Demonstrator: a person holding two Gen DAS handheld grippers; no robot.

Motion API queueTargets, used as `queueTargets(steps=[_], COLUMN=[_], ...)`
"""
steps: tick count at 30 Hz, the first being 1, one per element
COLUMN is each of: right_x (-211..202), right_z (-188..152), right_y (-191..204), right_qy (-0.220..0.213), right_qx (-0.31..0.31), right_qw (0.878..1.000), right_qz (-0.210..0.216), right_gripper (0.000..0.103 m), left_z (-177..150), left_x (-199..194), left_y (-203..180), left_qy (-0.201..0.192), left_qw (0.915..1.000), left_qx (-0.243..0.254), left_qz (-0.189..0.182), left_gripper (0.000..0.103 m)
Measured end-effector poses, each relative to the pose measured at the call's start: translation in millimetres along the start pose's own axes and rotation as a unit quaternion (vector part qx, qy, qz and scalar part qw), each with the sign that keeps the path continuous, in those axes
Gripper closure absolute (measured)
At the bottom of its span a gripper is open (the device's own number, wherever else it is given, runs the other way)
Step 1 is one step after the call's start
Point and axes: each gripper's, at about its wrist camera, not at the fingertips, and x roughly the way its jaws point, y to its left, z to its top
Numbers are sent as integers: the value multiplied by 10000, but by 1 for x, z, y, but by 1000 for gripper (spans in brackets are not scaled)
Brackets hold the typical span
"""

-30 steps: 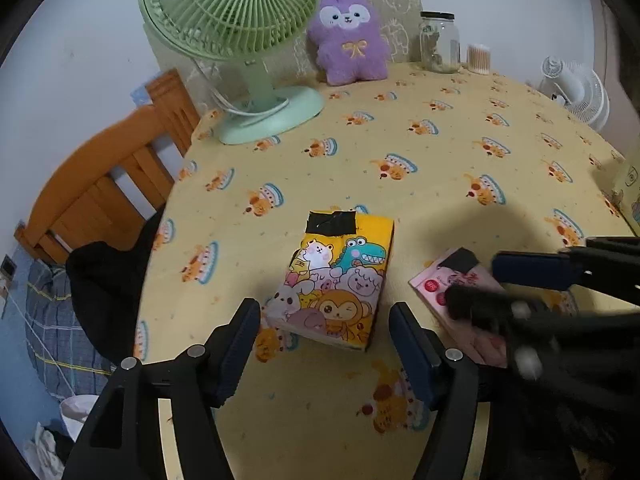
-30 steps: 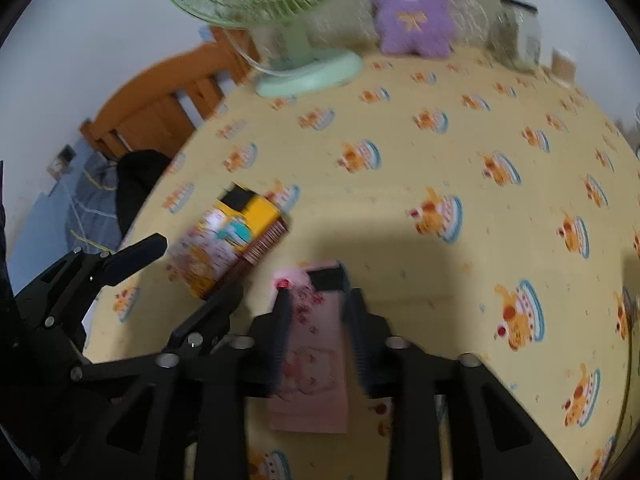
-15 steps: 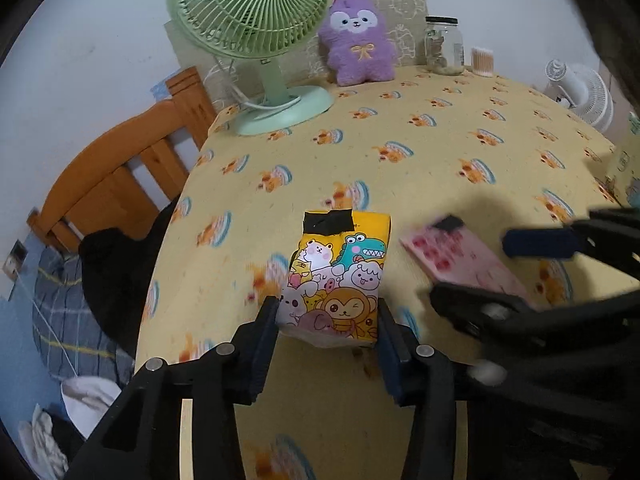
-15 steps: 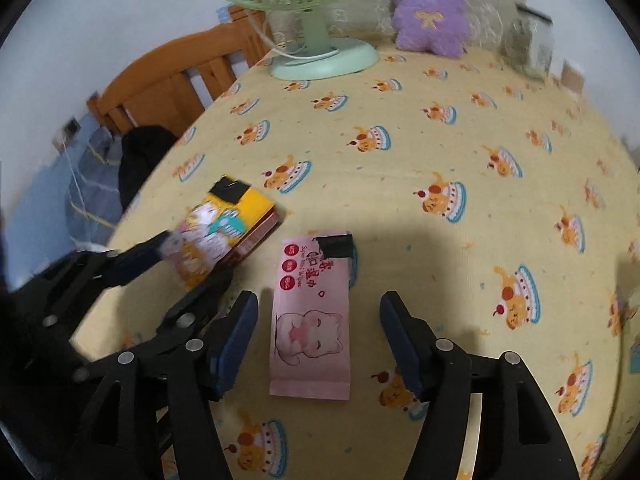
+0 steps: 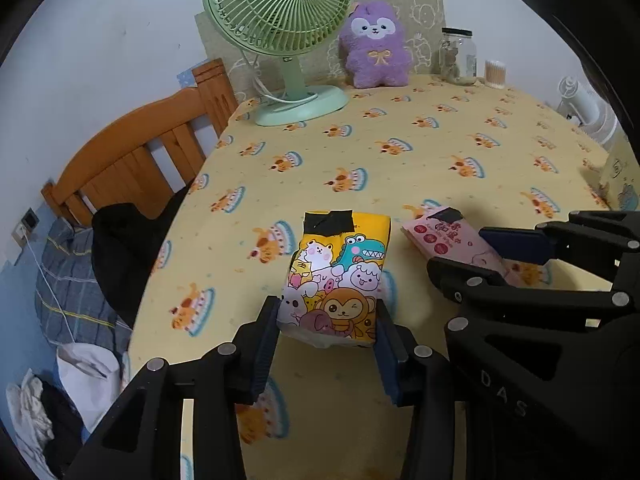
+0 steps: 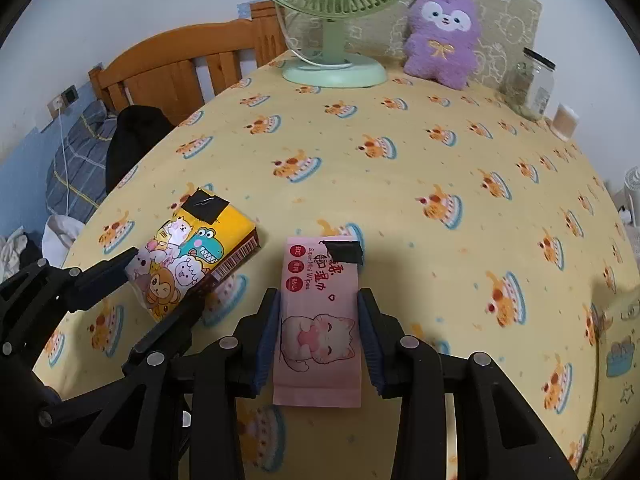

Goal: Organize soft objects
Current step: 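Lift the pink pack and tissue box and carry them toward the paper box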

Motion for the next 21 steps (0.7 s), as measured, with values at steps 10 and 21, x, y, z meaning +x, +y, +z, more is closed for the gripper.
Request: queueTargets(steps=[10,21], right_x=[-32,-67], right_z=[-11,-10], right_y=[-17,-26], right_qy=[-341,-697], right_qx=[-46,-290], right_qw=[9991,9961], right_qz=[-260,-454], right_gripper=[62,62], left_z=[5,17], left_x=[-24,-49], left_y=[-23,-35], left_qy=[-229,-454], left_qw=[9997,9989], left_qx=[3,-18], left_qz=[-87,-60], left_gripper=[58,58])
